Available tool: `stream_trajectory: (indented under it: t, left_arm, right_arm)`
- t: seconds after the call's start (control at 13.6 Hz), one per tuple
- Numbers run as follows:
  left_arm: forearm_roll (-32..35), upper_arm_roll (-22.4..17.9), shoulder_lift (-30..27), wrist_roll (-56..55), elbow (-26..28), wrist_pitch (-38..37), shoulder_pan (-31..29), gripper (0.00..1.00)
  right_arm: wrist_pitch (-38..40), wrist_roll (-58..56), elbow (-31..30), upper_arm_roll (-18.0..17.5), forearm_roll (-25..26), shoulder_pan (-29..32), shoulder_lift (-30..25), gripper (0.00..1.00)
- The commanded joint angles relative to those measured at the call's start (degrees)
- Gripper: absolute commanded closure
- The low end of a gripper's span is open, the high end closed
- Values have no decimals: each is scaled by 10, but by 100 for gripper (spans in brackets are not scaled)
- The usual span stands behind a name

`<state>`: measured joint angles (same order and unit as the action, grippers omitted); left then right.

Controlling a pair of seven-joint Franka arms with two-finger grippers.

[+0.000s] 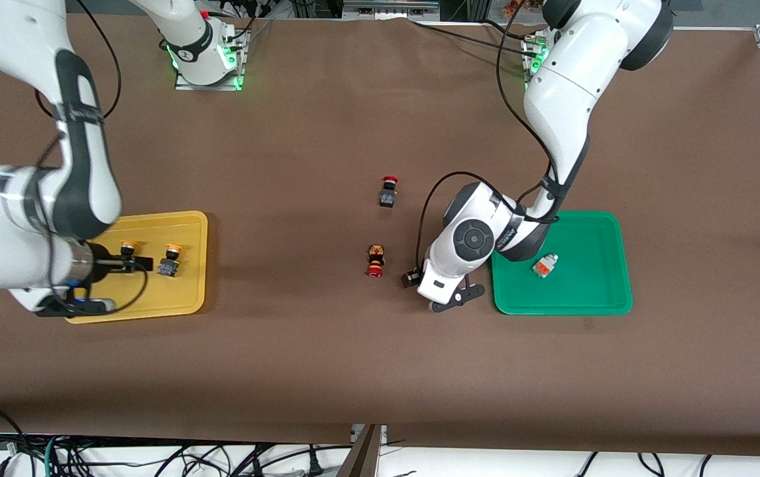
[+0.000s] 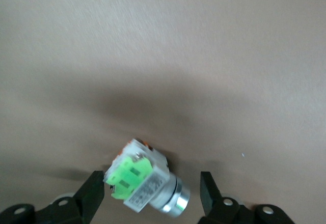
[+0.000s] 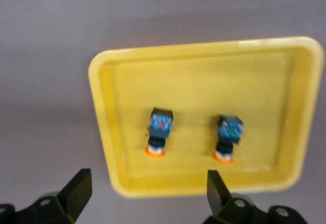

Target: Place green and yellow buttons in trays

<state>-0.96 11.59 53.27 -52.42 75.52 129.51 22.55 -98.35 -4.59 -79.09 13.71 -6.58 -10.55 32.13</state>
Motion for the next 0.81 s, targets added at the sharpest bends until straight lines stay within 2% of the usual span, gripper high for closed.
stream_trajectory:
  t: [0.0, 0.37, 0.51, 0.66, 0.73]
  left_arm:
    - [-6, -2, -4, -8, 7, -5, 13, 25]
    - [1, -3, -1, -1, 7, -3, 14, 25]
    - [2, -6, 3, 2, 5, -2, 9, 25]
    - [2, -7, 3, 2, 5, -1, 9, 25]
    - [1, -7, 3, 2, 5, -2, 9, 26]
  right_arm:
    - [82, -4, 48, 4, -2, 4, -32, 0]
    - [162, -3, 9, -7, 1, 11, -176, 0]
    - [171, -6, -14, -14, 3, 24, -213, 0]
    - [183, -7, -17, -24, 45, 38, -246, 0]
    - [179, -7, -17, -43, 73, 42, -263, 0]
